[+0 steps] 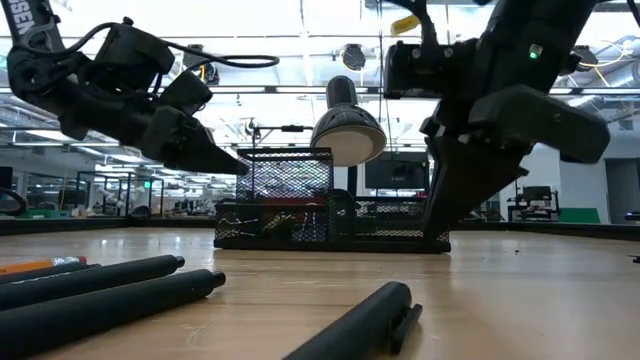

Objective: Pick and place office supplies into organizer
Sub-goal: Adjust the desk organizer

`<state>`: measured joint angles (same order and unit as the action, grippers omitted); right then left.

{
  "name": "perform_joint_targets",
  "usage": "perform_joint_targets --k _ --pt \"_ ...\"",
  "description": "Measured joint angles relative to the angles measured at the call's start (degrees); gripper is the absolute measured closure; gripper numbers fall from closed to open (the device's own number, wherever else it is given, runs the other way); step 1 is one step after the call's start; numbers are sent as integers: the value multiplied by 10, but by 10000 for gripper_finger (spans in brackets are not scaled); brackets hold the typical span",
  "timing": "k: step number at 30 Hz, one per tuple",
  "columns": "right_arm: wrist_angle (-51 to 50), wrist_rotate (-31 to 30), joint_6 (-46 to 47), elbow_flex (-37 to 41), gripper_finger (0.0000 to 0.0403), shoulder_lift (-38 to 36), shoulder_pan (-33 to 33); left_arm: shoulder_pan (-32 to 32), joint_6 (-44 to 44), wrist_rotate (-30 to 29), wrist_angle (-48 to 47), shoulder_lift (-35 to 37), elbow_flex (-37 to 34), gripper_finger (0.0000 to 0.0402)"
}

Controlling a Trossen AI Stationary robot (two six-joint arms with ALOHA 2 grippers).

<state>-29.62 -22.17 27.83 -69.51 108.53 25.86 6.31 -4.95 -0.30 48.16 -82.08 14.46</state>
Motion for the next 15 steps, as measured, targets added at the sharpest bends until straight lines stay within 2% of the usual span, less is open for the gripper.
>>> perform_joint_targets --k 15 --pt "35 -5 13 58 403 -4 -18 -26 5 -5 -11 -2 2 396"
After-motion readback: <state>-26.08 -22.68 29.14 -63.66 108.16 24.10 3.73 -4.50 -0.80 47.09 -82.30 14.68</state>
